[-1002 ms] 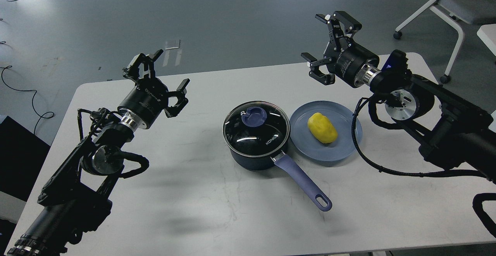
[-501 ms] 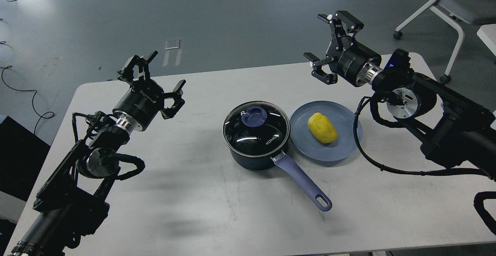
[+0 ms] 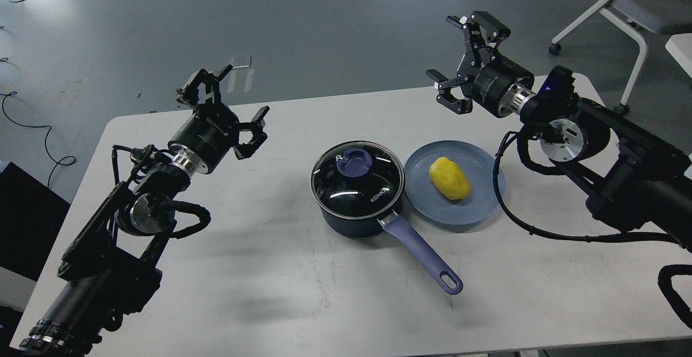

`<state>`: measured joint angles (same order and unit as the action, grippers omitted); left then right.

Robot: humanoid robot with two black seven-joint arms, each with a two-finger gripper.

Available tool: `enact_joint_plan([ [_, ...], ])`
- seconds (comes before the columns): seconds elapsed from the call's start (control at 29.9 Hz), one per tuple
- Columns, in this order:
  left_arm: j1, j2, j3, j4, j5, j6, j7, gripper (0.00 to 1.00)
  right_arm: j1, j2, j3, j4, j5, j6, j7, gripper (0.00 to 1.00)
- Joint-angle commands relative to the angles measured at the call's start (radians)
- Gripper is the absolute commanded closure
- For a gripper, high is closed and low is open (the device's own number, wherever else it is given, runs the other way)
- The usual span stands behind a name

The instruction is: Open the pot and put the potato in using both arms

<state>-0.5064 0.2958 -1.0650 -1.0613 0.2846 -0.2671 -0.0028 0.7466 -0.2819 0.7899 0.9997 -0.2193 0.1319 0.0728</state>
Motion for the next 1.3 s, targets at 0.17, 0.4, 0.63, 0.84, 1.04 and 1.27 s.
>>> enact_joint_plan([
  [0.17, -0.032, 0.043, -0.016, 0.000, 0.021, -0.021, -0.026, 0.02, 0.002, -0.005, 0.002, -0.016, 0.000, -0.005, 0.009, 0.00],
  [0.4, -0.107, 0.111, 0.016, -0.045, 0.099, 0.074, -0.045, 0.02, -0.012, -0.005, 0.025, -0.018, 0.000, -0.006, 0.005, 0.00],
  [0.63, -0.135, 0.189, 0.079, -0.077, 0.145, 0.077, -0.068, 0.02, -0.038, -0.005, 0.038, -0.018, 0.000, -0.008, 0.009, 0.00],
  [0.84, -0.136, 0.171, 0.085, -0.141, 0.879, 0.231, -0.201, 0.02, -0.043, -0.016, 0.051, -0.018, 0.000, -0.008, 0.009, 0.00],
  [1.04, -0.129, 0.187, 0.227, -0.386, 1.211, 0.417, -0.212, 0.02, -0.052, -0.023, 0.060, -0.018, 0.000, -0.038, 0.010, 0.00],
  [1.27, -0.205, 0.165, 0.473, -0.453, 1.562, 0.425, -0.223, 0.02, -0.062, -0.025, 0.068, -0.018, 0.000, -0.044, 0.009, 0.00],
])
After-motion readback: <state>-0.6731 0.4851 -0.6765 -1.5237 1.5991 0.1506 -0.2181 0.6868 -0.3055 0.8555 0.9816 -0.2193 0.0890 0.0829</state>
